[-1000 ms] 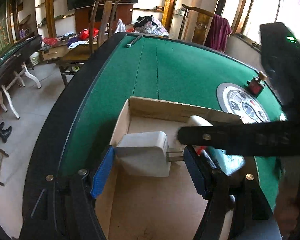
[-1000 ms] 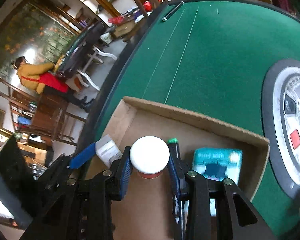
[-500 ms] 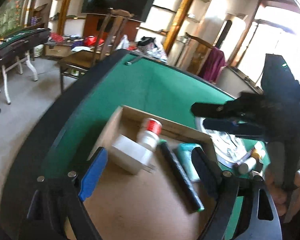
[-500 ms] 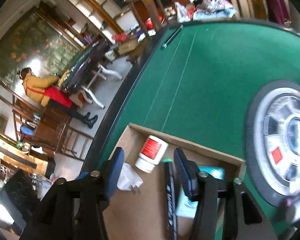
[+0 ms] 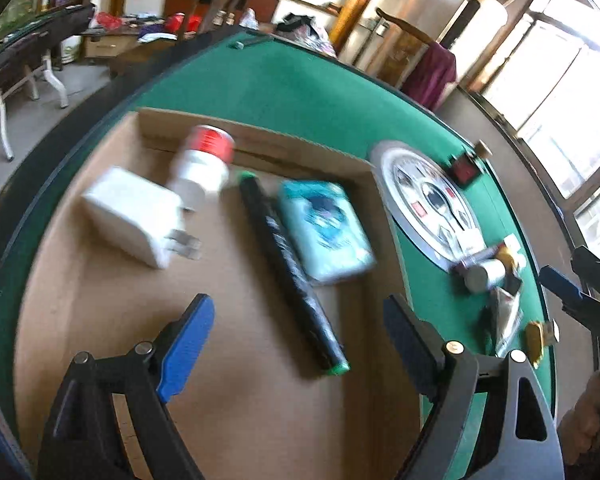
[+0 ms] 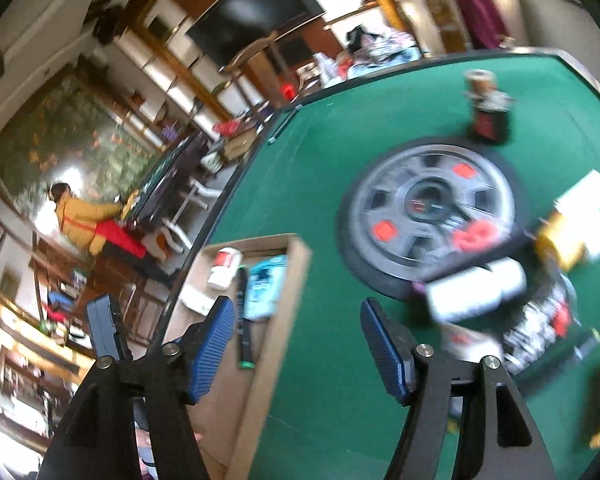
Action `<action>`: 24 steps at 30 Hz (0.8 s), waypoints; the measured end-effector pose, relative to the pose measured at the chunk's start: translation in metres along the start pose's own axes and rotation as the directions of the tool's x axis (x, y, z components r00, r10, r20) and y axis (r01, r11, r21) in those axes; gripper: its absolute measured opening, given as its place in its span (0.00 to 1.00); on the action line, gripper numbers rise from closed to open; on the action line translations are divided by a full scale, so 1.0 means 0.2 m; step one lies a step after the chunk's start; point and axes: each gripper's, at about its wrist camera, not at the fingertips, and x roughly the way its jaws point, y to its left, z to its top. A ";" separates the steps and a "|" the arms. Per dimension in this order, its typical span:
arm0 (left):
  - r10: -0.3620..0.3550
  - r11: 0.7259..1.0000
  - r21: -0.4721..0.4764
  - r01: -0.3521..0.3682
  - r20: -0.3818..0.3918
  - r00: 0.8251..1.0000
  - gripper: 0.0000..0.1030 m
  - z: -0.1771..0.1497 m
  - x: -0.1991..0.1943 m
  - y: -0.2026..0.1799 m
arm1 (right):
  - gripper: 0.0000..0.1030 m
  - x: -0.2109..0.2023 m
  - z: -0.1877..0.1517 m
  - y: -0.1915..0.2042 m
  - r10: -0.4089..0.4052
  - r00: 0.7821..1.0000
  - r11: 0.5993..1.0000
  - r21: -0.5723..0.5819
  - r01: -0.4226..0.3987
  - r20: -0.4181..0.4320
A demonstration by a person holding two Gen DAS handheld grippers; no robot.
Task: Organize objects
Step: 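Place the charger in the box with left gripper while right gripper places the jar, then move both open grippers back over the cluttered items on the table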
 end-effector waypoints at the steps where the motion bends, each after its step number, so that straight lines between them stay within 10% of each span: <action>1: -0.001 1.000 0.004 0.001 0.008 1.000 0.83 0.00 -0.01 -0.01 | 0.69 -0.04 -0.02 -0.05 -0.006 1.000 1.000 0.010 0.006 0.016; 8: 0.075 0.996 0.028 -0.080 0.158 0.985 0.83 0.04 -0.18 -0.05 | 0.74 -0.26 -0.09 -0.24 -0.054 0.994 0.998 0.050 0.049 0.098; 15: 0.077 0.996 0.040 -0.081 0.080 0.994 0.83 0.00 -0.18 -0.11 | 0.74 -0.28 -0.17 -0.31 -0.085 0.987 0.996 0.032 0.081 0.134; 24: 0.067 0.998 0.019 -0.068 0.049 0.997 0.83 -0.08 -0.16 -0.15 | 0.75 -0.27 -0.22 -0.30 -0.318 0.903 0.937 -0.049 0.345 0.288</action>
